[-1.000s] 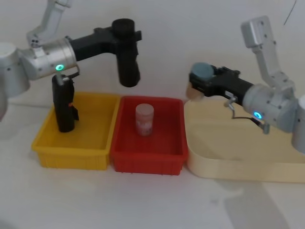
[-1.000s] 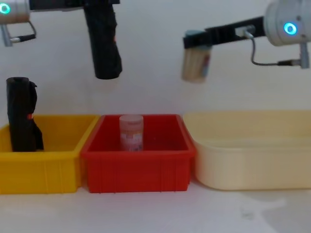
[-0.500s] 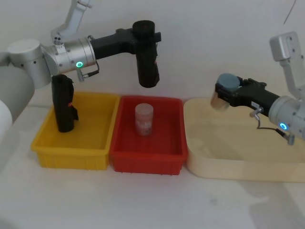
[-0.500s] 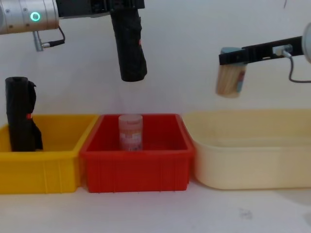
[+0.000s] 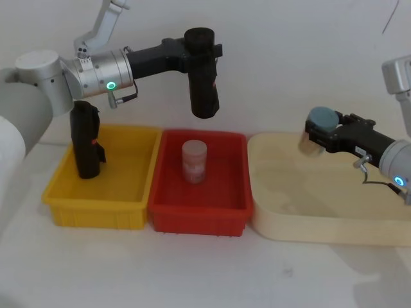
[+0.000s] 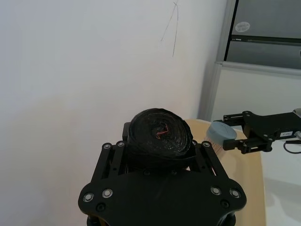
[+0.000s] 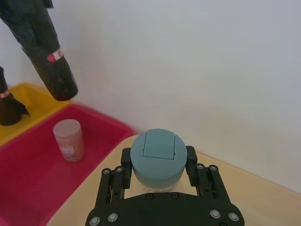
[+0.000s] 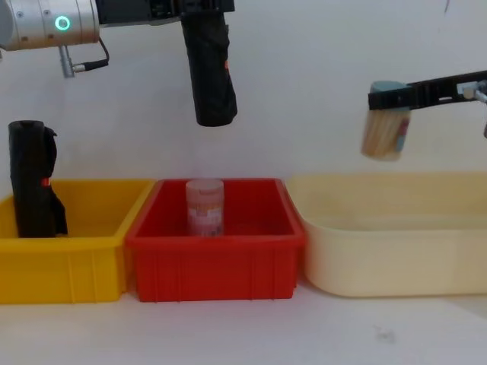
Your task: Pick up the garbage bag with the one hand and transfer it to the other hand.
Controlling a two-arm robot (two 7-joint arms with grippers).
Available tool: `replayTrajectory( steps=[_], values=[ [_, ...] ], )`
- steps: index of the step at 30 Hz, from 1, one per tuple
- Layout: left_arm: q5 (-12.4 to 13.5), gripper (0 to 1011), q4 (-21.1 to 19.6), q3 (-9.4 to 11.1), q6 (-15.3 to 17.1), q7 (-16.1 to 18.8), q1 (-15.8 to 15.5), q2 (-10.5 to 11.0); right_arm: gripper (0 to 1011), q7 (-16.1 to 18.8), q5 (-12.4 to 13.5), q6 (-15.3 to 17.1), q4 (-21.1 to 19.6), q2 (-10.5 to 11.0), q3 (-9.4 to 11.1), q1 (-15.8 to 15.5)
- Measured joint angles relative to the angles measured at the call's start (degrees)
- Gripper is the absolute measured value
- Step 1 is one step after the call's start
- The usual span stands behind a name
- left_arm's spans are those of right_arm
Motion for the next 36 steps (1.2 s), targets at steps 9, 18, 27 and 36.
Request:
replayTrajectory(
  steps=[9,18,27,36],
  values=[
    [-0.28,523,1.92,0.5,-0.67,-0.78,-0.98,-0.63,714,-0.9,-0.61,-0.19,0.3,0.77,-0.39,-0.38],
    [-0.39,523,2.79,0.72,-0.98,-1.13,-1.42,-0.91,977,-1.39,-0.93,-0.24,0.52,1.17,-0.58,-0.58],
    [-0.46,523,3.26,0.85,-1.13,-1.34,-1.65,-1.05,1001,-1.54,-1.02,-0.51,0.58,1.33,-0.84,-0.63],
    [-0.51,523,3.48,0.92,-1.22,-1.45,-1.74,-1.11,1001,0.18,-0.65,-1.79,0.37,0.91,-2.13,0.29]
  ],
)
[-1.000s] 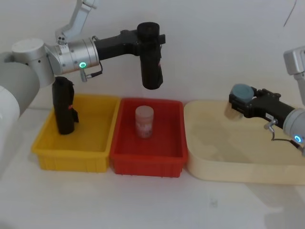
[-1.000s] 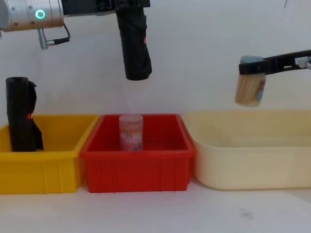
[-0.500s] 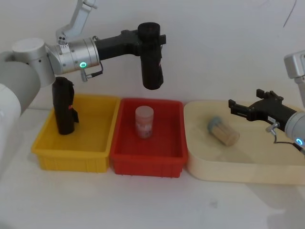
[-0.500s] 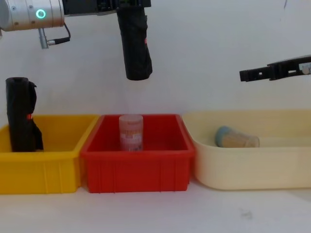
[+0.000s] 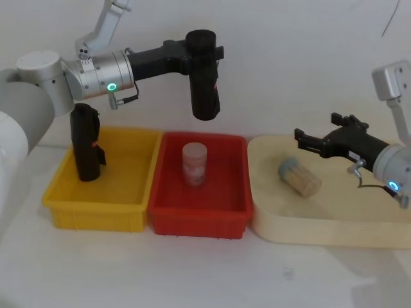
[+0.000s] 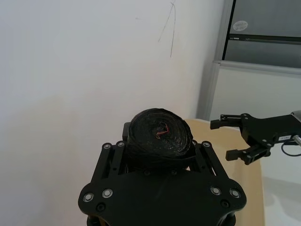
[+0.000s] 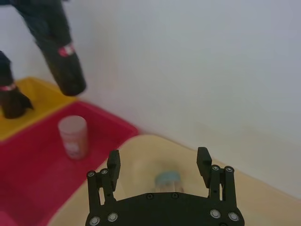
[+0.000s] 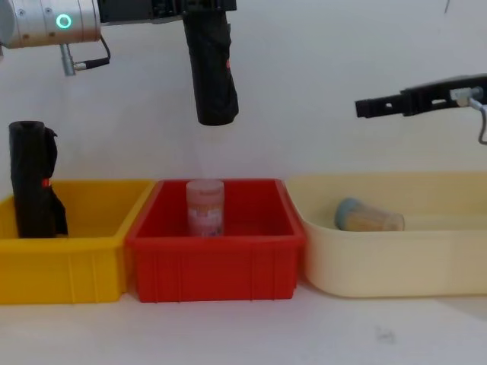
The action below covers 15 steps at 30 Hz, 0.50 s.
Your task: Pick up the garbage bag with the one hand and transfer it to the other hand.
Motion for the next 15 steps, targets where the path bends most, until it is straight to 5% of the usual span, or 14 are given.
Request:
replayTrajectory(
  steps=[15],
  values=[
    [-0.01,523,0.13,0.04,-0.05,-0.07,-0.06,-0.07,1001,5.33,1.92,-5.14,3.16,-3.89,-3.76,4.54]
  ],
)
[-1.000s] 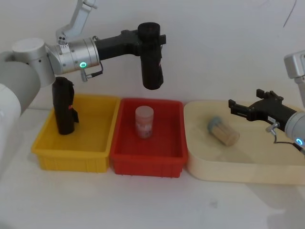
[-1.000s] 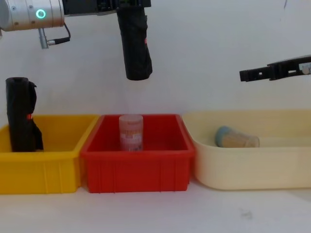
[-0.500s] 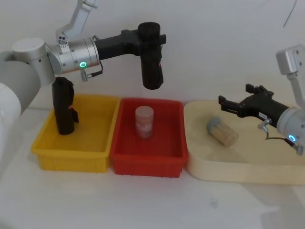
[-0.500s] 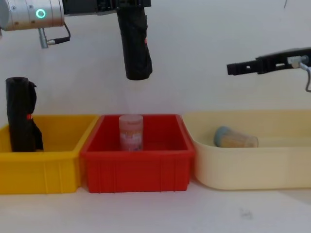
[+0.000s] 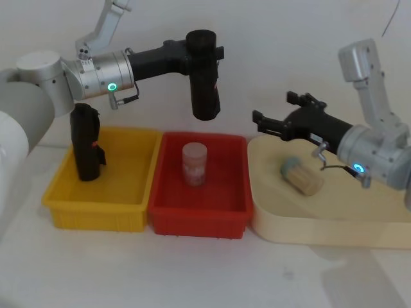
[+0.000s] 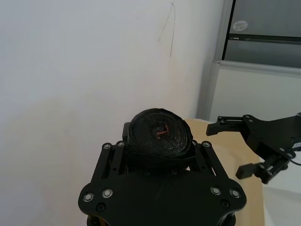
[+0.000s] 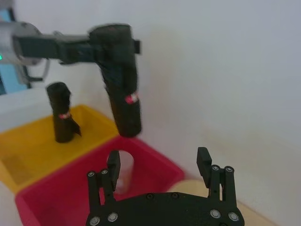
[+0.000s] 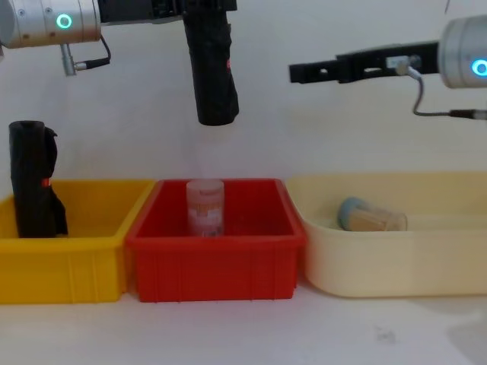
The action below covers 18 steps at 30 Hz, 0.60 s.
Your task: Pick up the garbage bag with the one hand and transfer it to the other hand.
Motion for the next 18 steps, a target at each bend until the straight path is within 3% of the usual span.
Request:
replayTrajectory(
  steps=[10,18],
  values=[
    [0.0,523,0.05,0.0,0.0,0.0,-0.03,0.0,1001,2.0,0.59,-2.61,4.79,-2.98,-2.14,3.72],
    [0.01,523,0.05,0.0,0.01,0.0,-0.03,0.0,1001,0.83,0.04,-3.46,8.76,-5.26,-3.65,6.27]
  ],
)
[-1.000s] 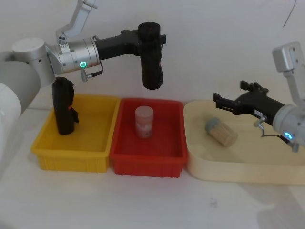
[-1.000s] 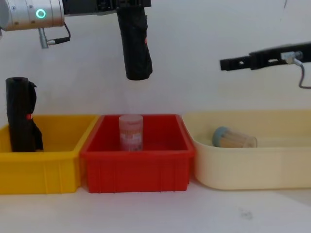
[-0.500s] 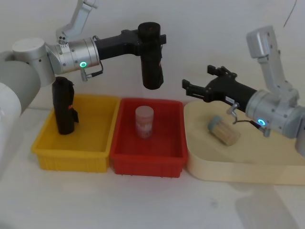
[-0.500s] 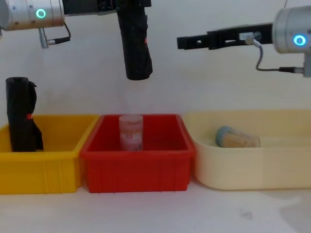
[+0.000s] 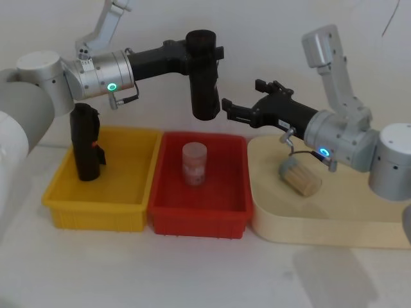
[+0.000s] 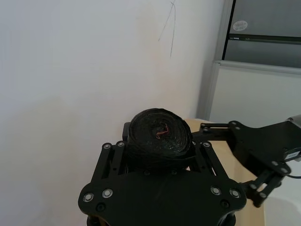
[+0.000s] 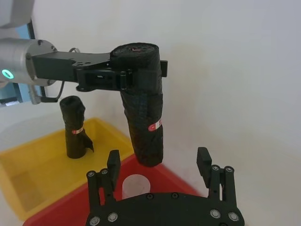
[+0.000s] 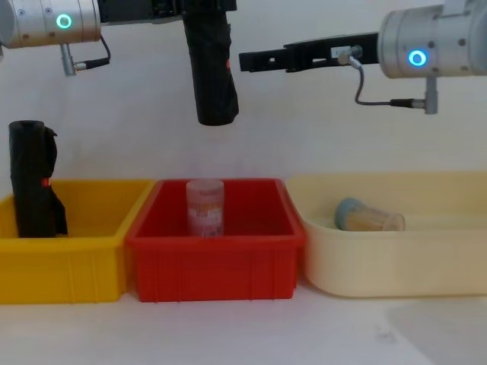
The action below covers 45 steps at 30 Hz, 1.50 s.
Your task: Pick up the garbage bag with the one hand and transfer it to the other hand.
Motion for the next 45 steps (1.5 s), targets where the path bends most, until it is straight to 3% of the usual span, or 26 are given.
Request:
replayTrajectory(
  steps=[20,37,45],
  values=[
    [0.0,523,-0.01,0.0,0.0,0.0,0.0,0.01,1001,-3.6,-0.45,0.36,6.49,-4.57,-1.87,4.47],
    [0.0,523,-0.01,0.0,0.0,0.0,0.0,0.0,1001,-4.57,0.12,0.34,7.43,-6.41,-3.11,5.47],
    [0.01,523,-0.01,0.0,0.0,0.0,0.0,0.01,1001,-7.27,-0.69,-1.13,8.63,-7.81,-3.27,5.71]
  ],
)
